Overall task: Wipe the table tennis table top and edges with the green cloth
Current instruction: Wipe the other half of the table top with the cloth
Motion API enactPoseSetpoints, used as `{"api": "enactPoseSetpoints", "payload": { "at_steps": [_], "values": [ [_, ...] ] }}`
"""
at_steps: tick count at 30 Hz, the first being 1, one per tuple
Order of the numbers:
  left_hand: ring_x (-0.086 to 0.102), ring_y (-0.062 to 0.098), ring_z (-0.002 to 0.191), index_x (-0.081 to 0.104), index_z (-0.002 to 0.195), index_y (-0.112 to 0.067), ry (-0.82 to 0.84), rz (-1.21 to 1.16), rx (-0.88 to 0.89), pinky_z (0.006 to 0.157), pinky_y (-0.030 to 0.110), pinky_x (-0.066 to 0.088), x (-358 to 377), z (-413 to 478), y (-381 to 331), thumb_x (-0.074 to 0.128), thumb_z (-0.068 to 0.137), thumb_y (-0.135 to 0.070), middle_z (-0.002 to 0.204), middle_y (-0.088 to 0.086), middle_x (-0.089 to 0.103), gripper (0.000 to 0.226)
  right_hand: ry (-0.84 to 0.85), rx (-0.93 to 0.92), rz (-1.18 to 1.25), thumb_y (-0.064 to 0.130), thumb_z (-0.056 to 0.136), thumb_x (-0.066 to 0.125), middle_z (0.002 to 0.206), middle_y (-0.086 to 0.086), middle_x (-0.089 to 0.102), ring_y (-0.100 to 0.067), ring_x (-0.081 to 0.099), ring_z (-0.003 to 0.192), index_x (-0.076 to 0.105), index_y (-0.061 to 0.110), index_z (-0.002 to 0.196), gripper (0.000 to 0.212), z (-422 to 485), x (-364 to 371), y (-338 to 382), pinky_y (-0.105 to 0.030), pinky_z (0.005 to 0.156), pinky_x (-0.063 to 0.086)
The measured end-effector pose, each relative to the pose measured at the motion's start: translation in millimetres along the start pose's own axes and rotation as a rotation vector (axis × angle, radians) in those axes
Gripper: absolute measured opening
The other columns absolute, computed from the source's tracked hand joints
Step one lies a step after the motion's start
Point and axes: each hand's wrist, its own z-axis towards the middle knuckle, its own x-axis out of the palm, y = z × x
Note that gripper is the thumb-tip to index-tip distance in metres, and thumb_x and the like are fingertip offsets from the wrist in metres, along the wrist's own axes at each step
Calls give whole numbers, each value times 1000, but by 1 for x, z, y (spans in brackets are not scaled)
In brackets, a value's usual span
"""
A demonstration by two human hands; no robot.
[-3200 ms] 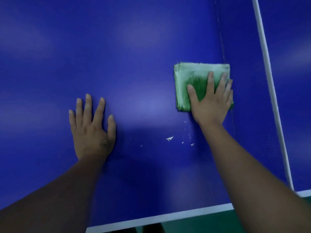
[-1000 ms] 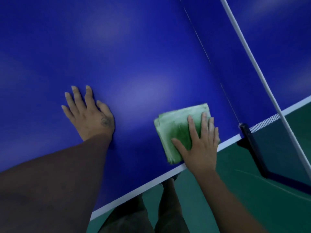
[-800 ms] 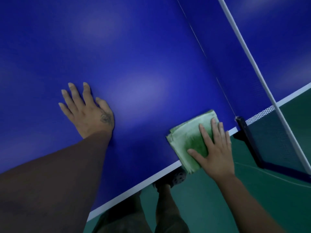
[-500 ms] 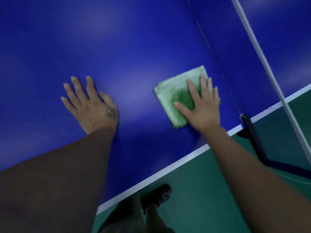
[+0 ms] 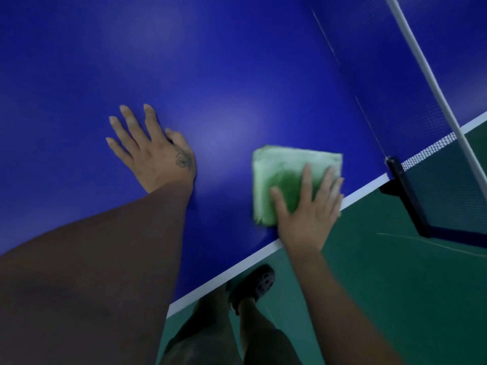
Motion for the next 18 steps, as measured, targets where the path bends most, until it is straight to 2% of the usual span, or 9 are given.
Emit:
{"api": "enactPoseSetpoints", "payload": {
  "at_steps": [3, 6, 8, 10, 12, 14, 16, 18],
  "values": [
    [10, 36, 167, 34, 169, -23, 9, -17, 6, 134, 59, 5, -2, 0, 1, 32, 107, -40, 180, 12, 18, 64, 75, -326, -81, 91, 98, 29, 183, -7, -9, -31, -8, 169, 7, 40, 174, 94, -35, 3, -25, -48, 136, -2],
    [6, 35, 168, 34, 169, -26, 40, -43, 11, 134, 58, 3, -10, -1, 3, 30, 108, -41, 181, 11, 15, 64, 151, -463, -118, 93, 96, 28, 183, -2, -12, -27, -10, 169, 6, 42, 173, 95, -26, -14, -60, -55, 136, 5],
    [6, 33, 168, 39, 167, -29, 56, -85, 38, 134, 56, 0, -17, -2, 5, 30, 109, -40, 181, 8, 15, 60, 187, -385, -135, 95, 94, 23, 182, -1, -17, -26, -15, 168, 1, 43, 173, 97, -8, -25, -66, -55, 136, 2],
    [8, 30, 168, 45, 164, -31, 67, -125, 66, 135, 53, -2, -20, -3, 9, 30, 110, -38, 180, 5, 19, 56, 183, -226, -128, 94, 94, 17, 181, -4, -20, -29, -17, 167, -1, 40, 173, 97, 12, -27, -50, -57, 136, -2],
    [10, 29, 168, 51, 160, -29, 85, -177, 89, 135, 51, -2, -21, -4, 13, 32, 111, -34, 179, 3, 23, 53, 159, -63, -110, 90, 97, 14, 180, -13, -21, -37, -18, 166, -4, 36, 174, 95, 27, -20, -15, -63, 133, -4],
    [13, 31, 168, 58, 155, -25, 108, -252, 153, 135, 47, -1, -23, -5, 22, 35, 111, -29, 177, 6, 29, 49, 142, 15, -114, 82, 103, 14, 177, -23, -23, -48, -19, 163, -6, 34, 173, 88, 31, -11, 28, -71, 129, -4],
    [17, 35, 166, 64, 150, -17, 145, -312, 287, 136, 45, 1, -27, -7, 36, 39, 112, -23, 174, 10, 35, 46, 142, -40, -129, 77, 104, 13, 174, -29, -24, -53, -21, 161, -8, 35, 173, 83, 21, -3, 67, -74, 127, -6],
    [22, 37, 165, 64, 149, -12, 188, -318, 436, 136, 46, 5, -33, -13, 53, 41, 112, -18, 172, 13, 37, 44, 127, -184, -136, 77, 104, 16, 175, -31, -20, -55, -18, 162, -3, 34, 174, 84, -5, 6, 87, -74, 127, -6]
  ]
}}
